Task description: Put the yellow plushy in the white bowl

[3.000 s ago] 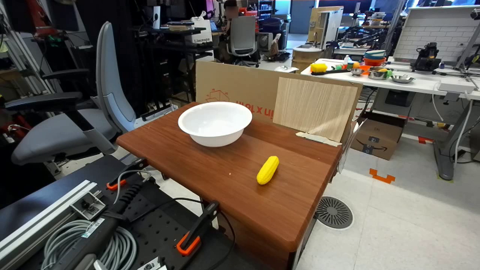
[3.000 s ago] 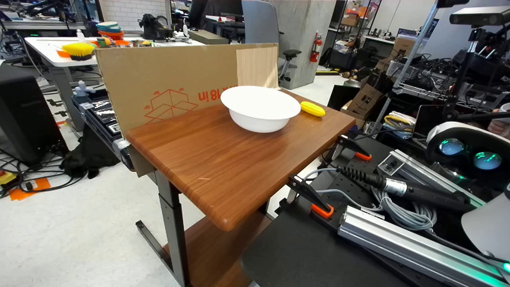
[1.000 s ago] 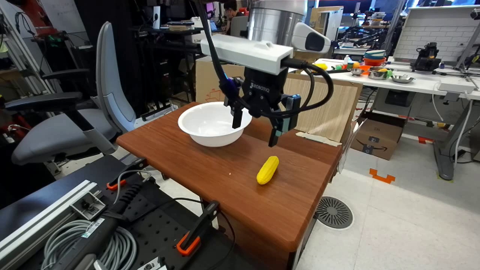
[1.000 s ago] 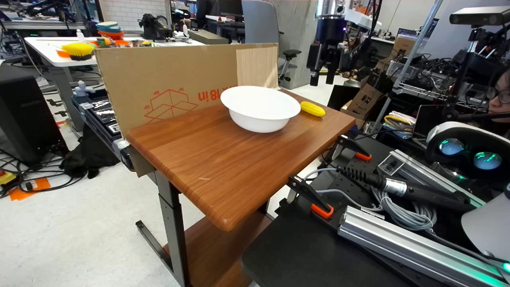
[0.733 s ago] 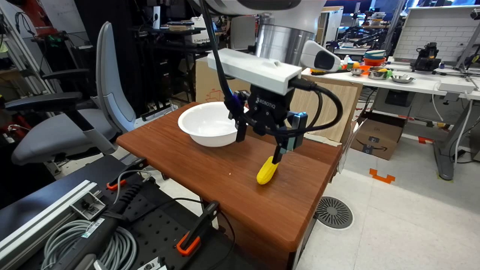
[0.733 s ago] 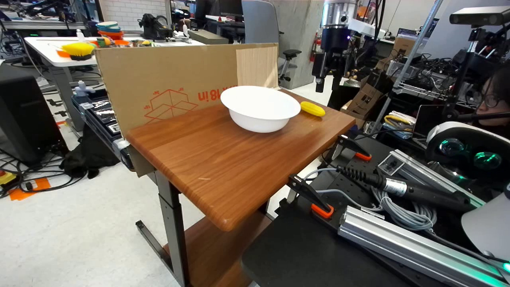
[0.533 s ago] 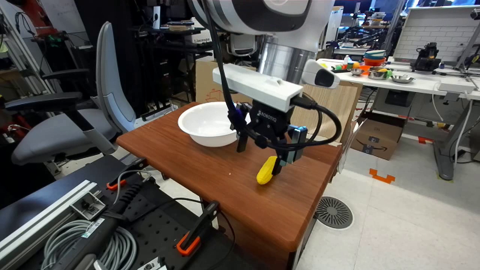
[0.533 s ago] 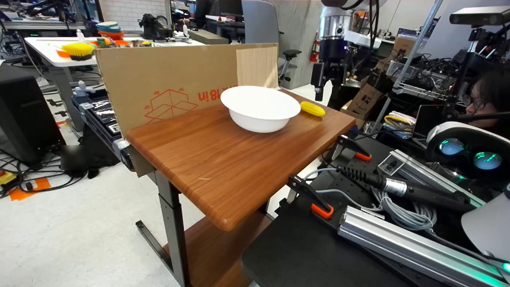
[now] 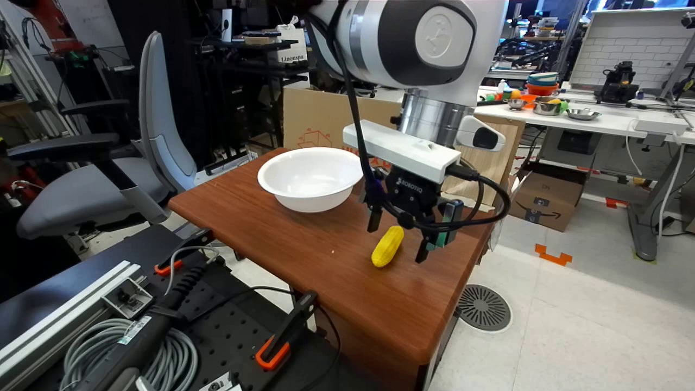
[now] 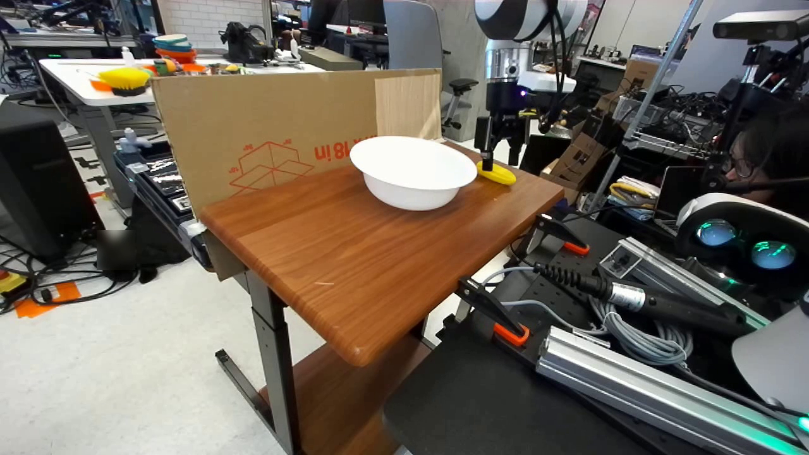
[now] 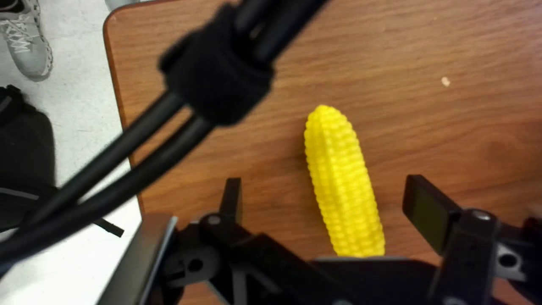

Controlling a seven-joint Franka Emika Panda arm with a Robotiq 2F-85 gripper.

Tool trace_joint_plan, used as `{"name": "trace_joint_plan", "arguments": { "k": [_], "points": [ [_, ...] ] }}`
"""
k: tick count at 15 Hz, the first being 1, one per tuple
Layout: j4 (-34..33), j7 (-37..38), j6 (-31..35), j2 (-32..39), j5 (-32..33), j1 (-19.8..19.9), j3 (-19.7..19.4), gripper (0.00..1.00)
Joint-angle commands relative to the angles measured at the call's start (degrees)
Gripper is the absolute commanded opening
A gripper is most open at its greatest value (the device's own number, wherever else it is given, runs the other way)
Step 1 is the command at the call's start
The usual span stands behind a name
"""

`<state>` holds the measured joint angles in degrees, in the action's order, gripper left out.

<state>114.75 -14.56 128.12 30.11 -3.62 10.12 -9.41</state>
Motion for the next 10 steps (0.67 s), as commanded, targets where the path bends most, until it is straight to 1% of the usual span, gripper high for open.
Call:
{"name": "trace_joint_plan", "arguments": {
  "k": [1, 3, 5, 6, 8, 9, 10],
  "points": [
    [-4.88, 1.50, -1.80, 3.71, 0.67, 1.92, 1.25, 0.66],
    [-5.49, 1.88, -1.90, 4.56, 0.55, 2.21, 1.22, 0.49],
    [-5.39, 2.39, -2.11, 4.33, 0.32, 2.53, 1.17, 0.34],
    [-4.73, 2.10, -2.31, 2.93, -0.28, 2.91, 1.48, 0.28],
    [-2.14, 1.28, -2.25, -1.18, -1.21, 3.19, 2.17, 0.12],
    [0.48, 0.74, -1.48, -4.56, -1.51, 2.91, 2.71, 0.07],
    [2.33, 0.11, -1.10, -7.32, -1.64, 2.62, 3.29, 0.08]
  ]
}}
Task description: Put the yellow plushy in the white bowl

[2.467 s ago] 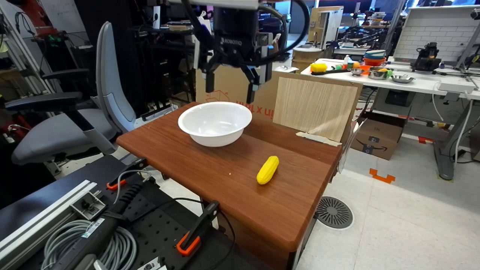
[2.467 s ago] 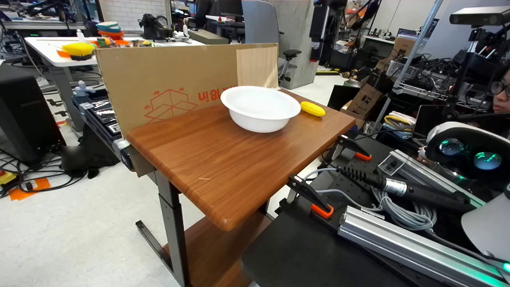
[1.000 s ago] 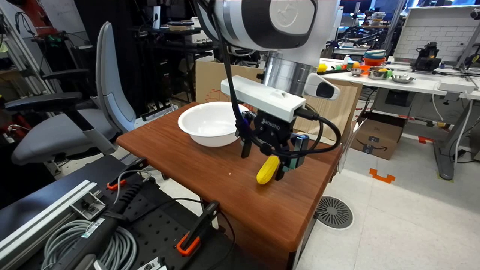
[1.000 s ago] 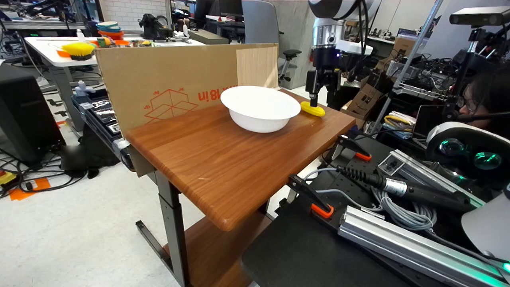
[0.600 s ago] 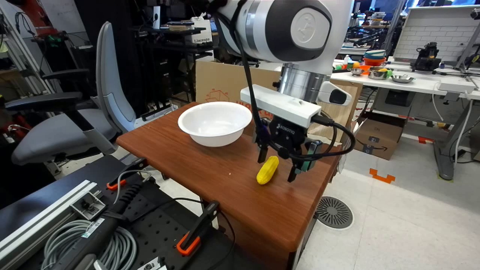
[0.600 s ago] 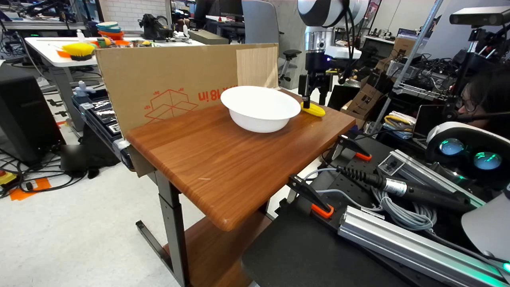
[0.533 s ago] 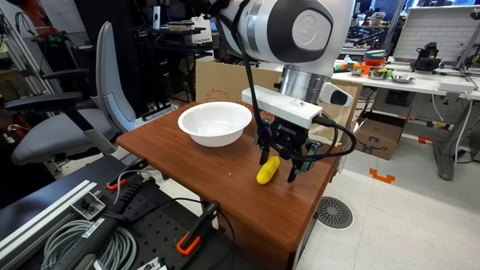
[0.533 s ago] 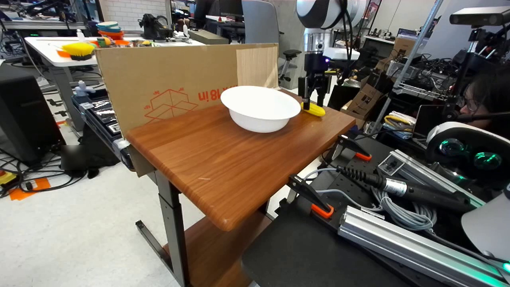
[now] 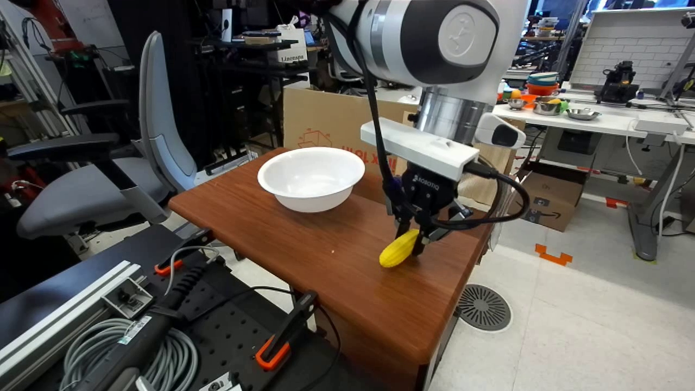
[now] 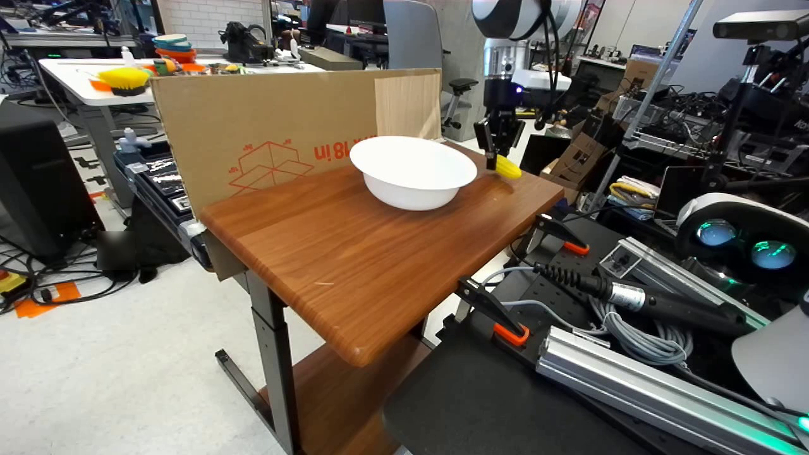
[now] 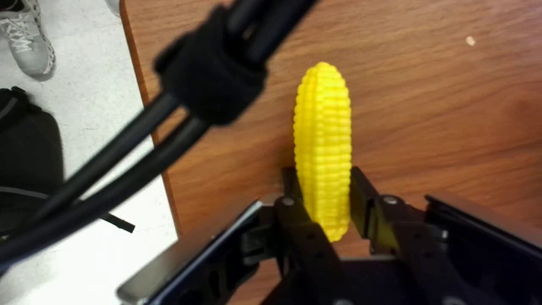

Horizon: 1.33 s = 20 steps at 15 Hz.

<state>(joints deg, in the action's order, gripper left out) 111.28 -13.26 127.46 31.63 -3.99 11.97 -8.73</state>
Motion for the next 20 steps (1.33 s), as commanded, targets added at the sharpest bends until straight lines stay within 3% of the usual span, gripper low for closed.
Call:
{"name": "trace_joint_plan", "arguments": {
  "k": [1, 5, 9, 14, 20],
  "points": [
    [8.22, -2.13, 0.82, -12.19, -1.36, 0.37, 3.41, 0.07],
    [13.45, -4.57, 5.56, -22.62, -3.51, -1.96, 7.19, 0.08],
    [12.53, -0.38, 3.28, -28.58, -5.26, -7.86, 10.74, 0.08],
    [5.78, 7.37, 3.01, -23.82, -2.88, -13.67, 12.67, 0.08],
    [1.22, 11.33, 1.40, -16.06, -2.93, -14.14, 11.66, 0.08]
  ]
}}
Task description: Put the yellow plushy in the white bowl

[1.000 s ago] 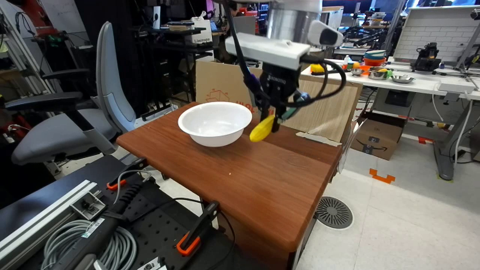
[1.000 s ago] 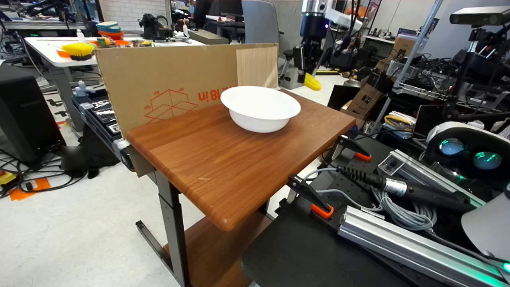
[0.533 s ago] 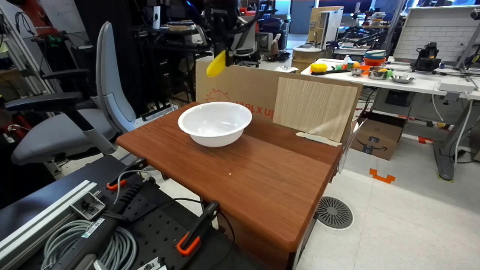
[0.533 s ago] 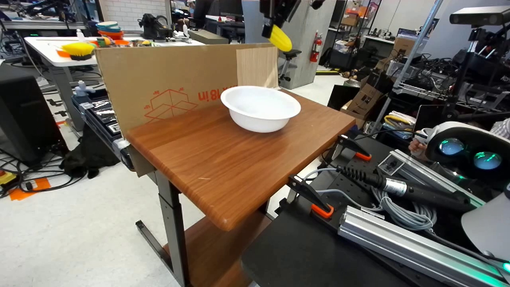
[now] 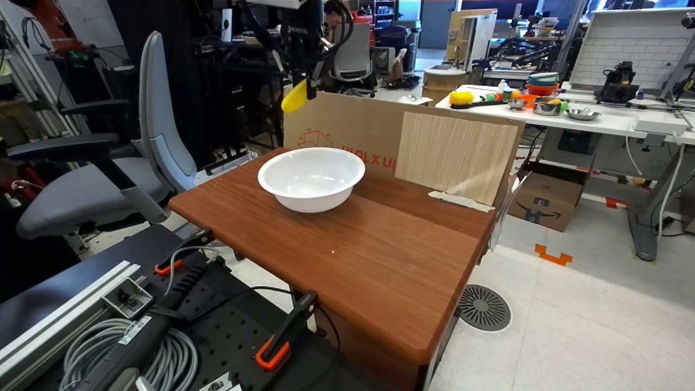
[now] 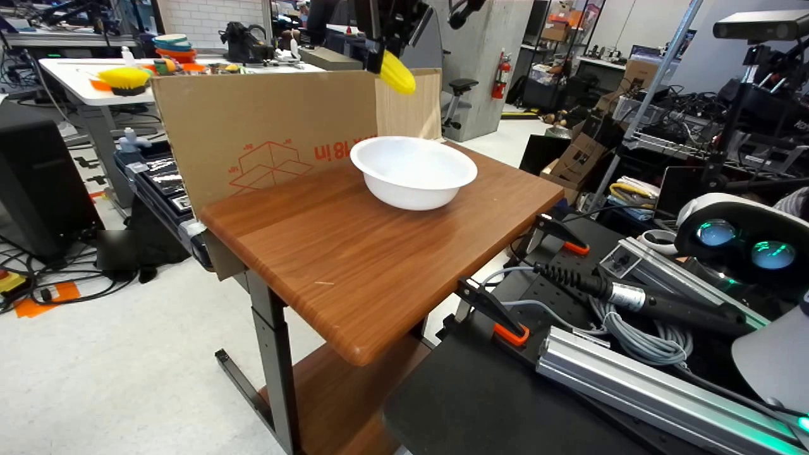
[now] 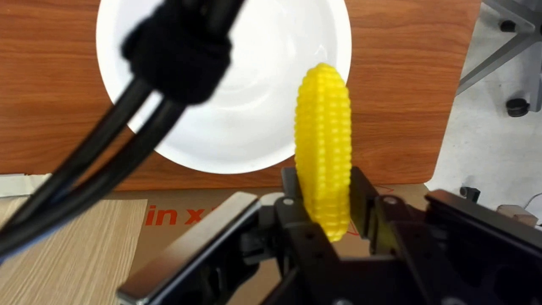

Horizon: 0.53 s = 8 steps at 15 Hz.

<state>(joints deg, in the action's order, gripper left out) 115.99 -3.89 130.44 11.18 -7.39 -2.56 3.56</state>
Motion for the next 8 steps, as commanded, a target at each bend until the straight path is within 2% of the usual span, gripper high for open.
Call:
{"name": "trace_joint_plan", "arguments": {
  "k": [1, 8],
  "points": [
    [-3.83, 2.49, -1.86, 5.53, 0.60, 0.53, -0.94, 0.08],
    [-3.39, 6.10, -2.96, 10.08, 1.35, 1.36, -3.34, 0.08]
  ]
}}
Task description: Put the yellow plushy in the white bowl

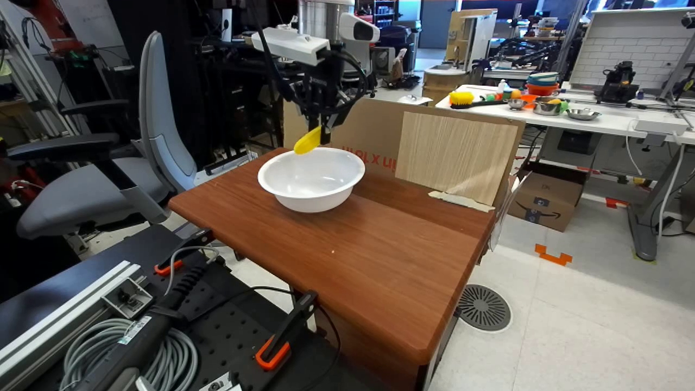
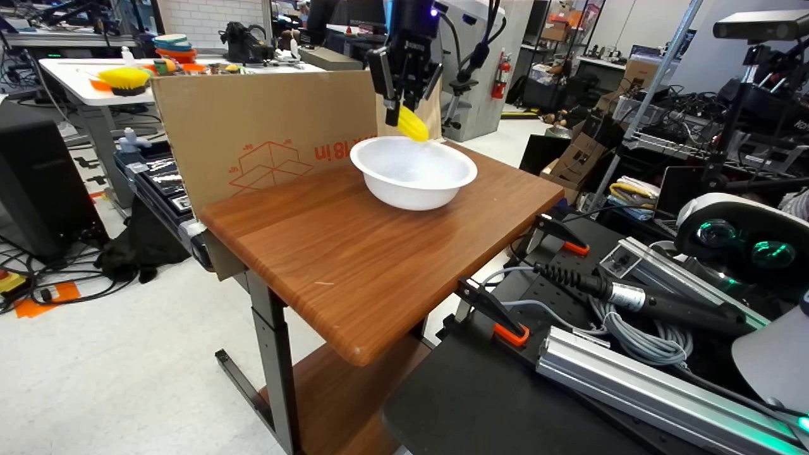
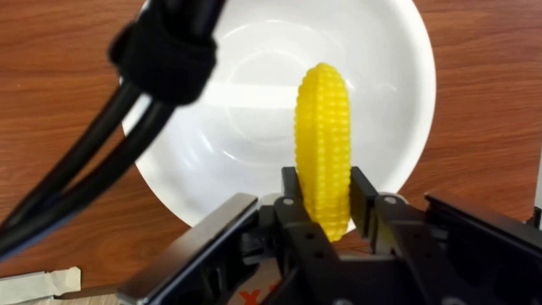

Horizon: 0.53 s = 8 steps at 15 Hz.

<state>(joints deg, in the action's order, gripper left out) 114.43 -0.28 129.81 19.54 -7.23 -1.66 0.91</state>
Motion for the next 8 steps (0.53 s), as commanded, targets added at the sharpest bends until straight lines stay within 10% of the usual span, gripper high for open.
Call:
{"name": "trace_joint_plan", "arguments": {
  "k": [1, 3, 4, 8],
  "points": [
    [-2.24, 3.32, -2.48, 2.45, 1.46, 0.44, -1.12, 0.08],
    [-2.93, 4.99, -2.89, 3.26, 2.19, 0.18, -1.81, 0.08],
    [-3.00, 5.65, -2.97, 3.32, 2.50, 0.03, -1.96, 0.56],
    [-3.07, 6.14, -3.90, 2.55, 2.19, 0.14, -1.64, 0.79]
  ]
}}
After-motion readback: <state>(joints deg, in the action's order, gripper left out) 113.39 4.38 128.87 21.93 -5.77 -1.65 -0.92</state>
